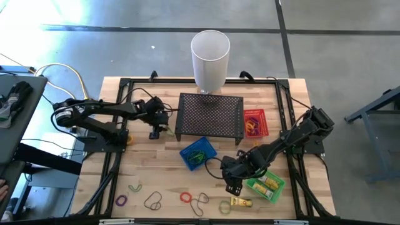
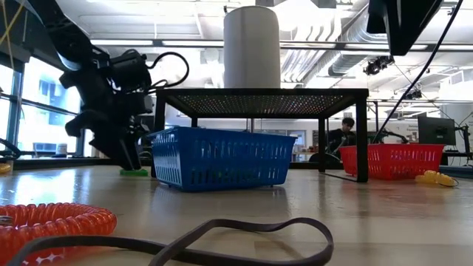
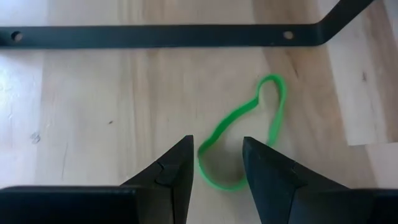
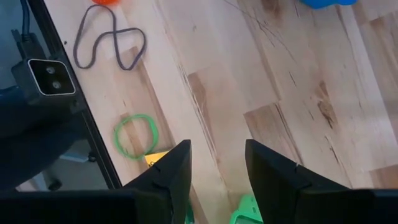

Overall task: Pick & Place Office Desk Supplies
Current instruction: Put the green rubber band into the blue bin

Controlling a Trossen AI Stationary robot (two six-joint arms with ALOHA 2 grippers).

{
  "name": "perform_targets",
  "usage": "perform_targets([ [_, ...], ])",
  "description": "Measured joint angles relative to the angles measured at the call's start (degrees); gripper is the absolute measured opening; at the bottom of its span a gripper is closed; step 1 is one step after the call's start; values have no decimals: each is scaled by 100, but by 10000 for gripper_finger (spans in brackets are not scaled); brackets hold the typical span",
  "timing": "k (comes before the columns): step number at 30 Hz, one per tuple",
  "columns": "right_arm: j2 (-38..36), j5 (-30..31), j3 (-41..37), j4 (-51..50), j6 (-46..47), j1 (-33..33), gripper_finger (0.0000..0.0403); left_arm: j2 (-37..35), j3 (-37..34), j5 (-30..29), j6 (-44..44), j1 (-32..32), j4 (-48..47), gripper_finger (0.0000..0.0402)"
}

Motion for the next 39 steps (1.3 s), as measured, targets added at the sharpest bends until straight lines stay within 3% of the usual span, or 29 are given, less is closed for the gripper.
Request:
perform_targets([
  [5,0,33,-8,-5,-110,-54,139,24,2,-478,-5,15,-9,131],
  [23,0,46,-11,-7,-271,-158,139,411,31,-341,574,11,-204,129],
  [32,0,26,-11,-6,-277,-158,139,419,17,-162,558,11,-258,66],
  [39,-1,11,-11,-6,-304,-158,139,426,7,82,407,17,-262,58],
])
